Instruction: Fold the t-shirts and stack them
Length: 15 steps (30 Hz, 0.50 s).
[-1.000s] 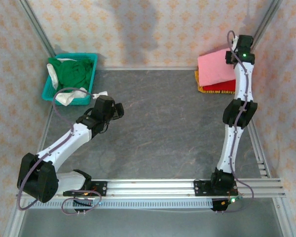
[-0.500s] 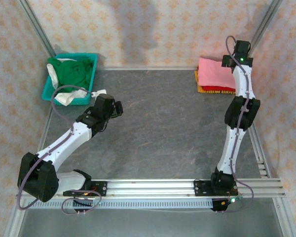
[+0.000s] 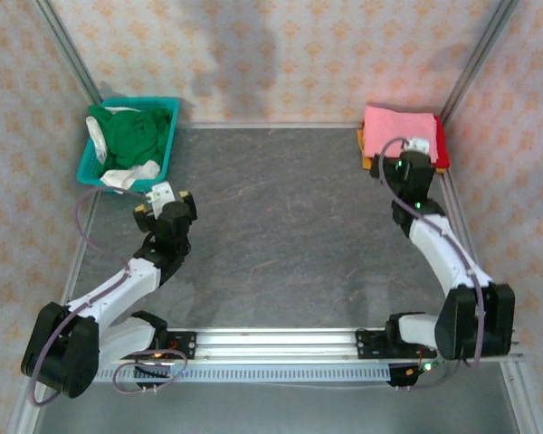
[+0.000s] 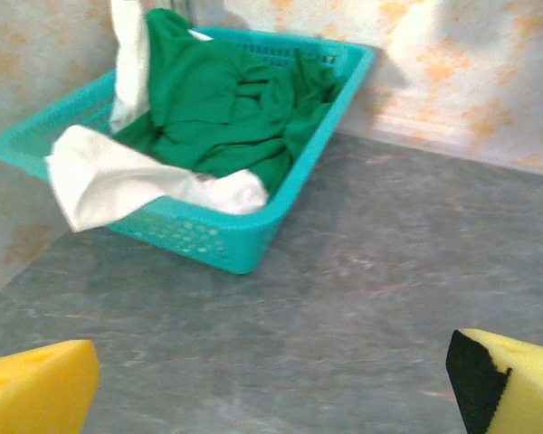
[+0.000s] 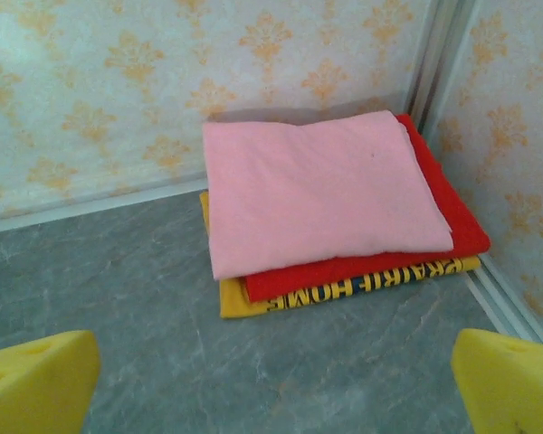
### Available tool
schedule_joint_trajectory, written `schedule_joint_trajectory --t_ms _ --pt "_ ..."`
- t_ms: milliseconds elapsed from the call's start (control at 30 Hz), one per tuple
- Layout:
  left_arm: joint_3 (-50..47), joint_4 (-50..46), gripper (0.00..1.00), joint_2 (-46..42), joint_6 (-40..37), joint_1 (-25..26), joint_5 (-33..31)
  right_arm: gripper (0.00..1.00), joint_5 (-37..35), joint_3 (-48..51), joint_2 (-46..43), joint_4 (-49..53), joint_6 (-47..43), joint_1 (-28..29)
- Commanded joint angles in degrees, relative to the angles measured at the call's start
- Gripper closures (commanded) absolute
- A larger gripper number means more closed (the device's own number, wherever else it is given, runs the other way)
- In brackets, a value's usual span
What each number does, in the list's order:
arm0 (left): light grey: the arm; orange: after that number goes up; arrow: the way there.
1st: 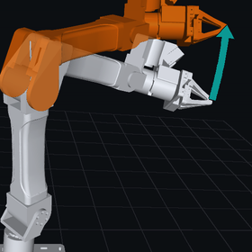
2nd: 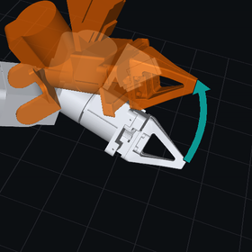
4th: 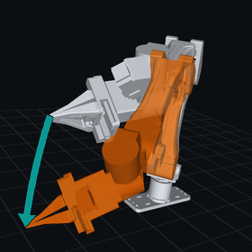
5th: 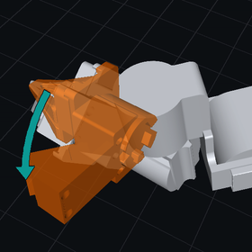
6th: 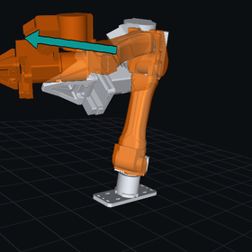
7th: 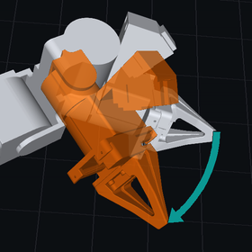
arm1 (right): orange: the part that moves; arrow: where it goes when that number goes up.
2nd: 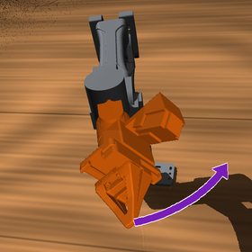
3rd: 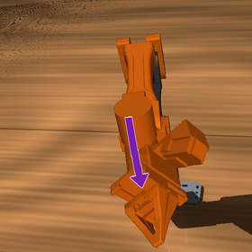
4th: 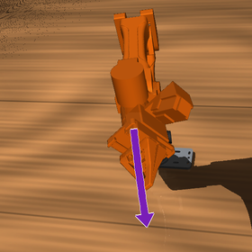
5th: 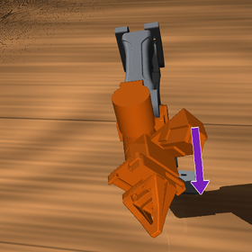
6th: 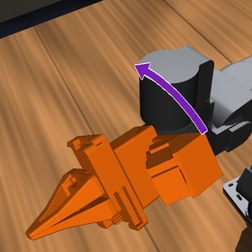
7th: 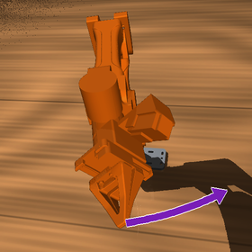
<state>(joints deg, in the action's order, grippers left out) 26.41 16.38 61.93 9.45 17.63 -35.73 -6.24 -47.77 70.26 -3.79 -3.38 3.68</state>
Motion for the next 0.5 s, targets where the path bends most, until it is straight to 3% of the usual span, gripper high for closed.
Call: schedule_joint_trajectory --t_ms 0,200,467 --pt "-2.67 8.61 0.0 -0.22 -5.32 -1.63 -7.02 0.01 -6.48 10.88 -5.74 -8.5 3.09 0.07" --pt "-9.15 19.1 0.0 4.84 -5.21 -6.08 -1.6 0.01 -5.02 27.31 -14.78 -17.46 4.84 0.45" --pt "-8.06 28.29 0.0 13.49 -7.79 -8.39 6.73 0.01 -2.33 30.43 -3.98 -29.25 1.59 0.45"
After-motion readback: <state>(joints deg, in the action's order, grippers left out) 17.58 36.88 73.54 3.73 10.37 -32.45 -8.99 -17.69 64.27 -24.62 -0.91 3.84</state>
